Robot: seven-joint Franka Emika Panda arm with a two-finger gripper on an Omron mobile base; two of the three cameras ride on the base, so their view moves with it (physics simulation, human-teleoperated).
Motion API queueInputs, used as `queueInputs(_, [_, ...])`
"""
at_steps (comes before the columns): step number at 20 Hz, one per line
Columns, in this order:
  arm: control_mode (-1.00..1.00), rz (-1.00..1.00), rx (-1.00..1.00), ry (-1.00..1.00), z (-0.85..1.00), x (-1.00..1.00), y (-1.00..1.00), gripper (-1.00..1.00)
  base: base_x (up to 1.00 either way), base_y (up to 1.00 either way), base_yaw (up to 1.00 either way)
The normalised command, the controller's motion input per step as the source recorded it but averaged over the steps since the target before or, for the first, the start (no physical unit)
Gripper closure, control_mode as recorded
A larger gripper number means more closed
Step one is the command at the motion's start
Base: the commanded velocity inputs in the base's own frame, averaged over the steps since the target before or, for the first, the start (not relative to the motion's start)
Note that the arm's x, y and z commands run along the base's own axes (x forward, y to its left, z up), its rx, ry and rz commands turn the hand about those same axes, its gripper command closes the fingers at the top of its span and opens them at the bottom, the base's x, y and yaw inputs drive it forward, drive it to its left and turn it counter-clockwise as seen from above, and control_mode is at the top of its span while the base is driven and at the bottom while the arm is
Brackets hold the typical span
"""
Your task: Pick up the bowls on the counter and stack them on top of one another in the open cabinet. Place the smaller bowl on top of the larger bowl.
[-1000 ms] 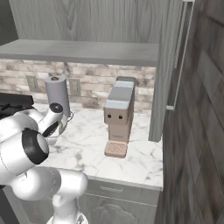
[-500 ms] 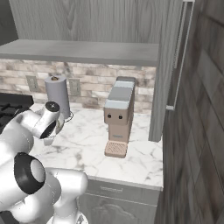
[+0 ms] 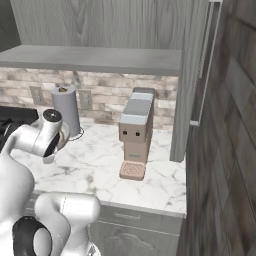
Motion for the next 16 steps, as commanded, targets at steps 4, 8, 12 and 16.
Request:
queueInputs(4, [-1.00, -0.01, 0.00, 0.00, 0.64, -0.39, -0.06, 1.00, 0.00, 0.00, 0.00])
queueInputs(8, [-1.00, -0.02, 0.00, 0.00, 0.63, -0.36, -0.05, 1.00, 0.00, 0.00, 0.00])
queueInputs(12, [-1.00, -0.03, 0.00, 0.00, 0.65, -0.31, -0.11, 1.00, 0.00, 0.00, 0.00])
queueInputs(16, [-1.00, -0.03, 0.00, 0.00, 0.63, -0.30, -0.15, 1.00, 0.00, 0.00, 0.00])
